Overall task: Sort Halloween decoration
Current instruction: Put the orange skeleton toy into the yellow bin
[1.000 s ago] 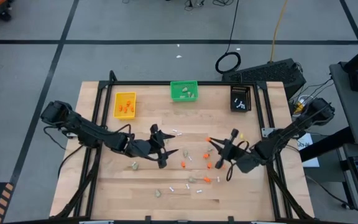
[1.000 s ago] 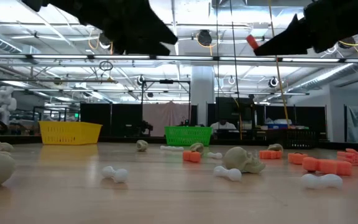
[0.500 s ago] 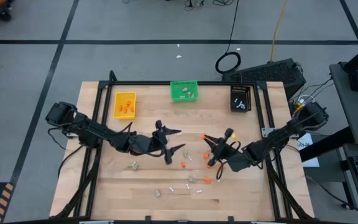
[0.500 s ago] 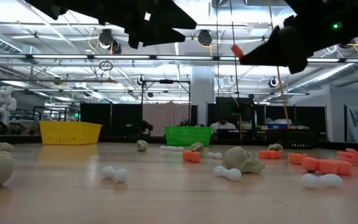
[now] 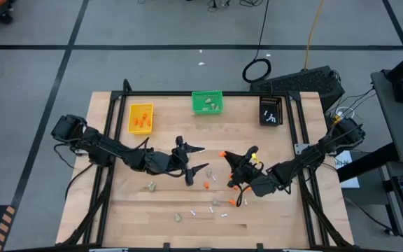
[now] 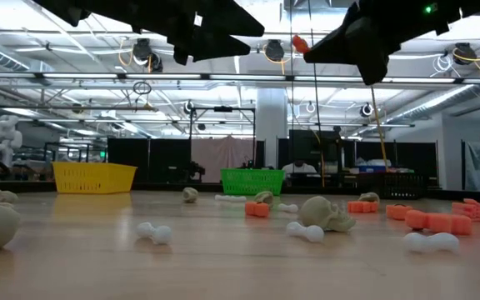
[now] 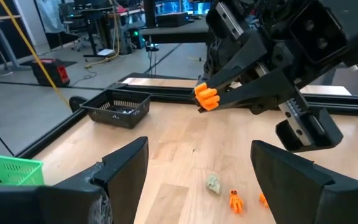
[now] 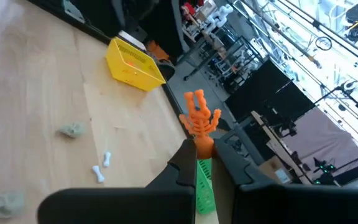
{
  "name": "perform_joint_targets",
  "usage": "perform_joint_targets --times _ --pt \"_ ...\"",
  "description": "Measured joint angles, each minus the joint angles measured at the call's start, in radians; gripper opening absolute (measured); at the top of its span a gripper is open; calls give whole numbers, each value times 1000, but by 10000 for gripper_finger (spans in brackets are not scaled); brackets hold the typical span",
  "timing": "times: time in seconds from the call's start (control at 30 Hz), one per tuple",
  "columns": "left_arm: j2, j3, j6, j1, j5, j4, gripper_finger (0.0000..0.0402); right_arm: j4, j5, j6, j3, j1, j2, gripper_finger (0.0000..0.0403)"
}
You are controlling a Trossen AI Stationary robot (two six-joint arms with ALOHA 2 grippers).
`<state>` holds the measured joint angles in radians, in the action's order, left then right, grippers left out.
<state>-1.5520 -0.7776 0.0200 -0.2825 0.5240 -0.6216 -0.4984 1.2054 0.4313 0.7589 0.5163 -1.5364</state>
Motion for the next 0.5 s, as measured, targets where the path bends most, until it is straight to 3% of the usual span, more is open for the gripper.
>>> perform_joint_targets --times 0.17,0.5 --pt "0 0 0 -1 0 1 280 1 -32 -65 0 0 0 8" --pt "0 0 0 -4 -52 2 280 2 -372 -426 0 3 0 12"
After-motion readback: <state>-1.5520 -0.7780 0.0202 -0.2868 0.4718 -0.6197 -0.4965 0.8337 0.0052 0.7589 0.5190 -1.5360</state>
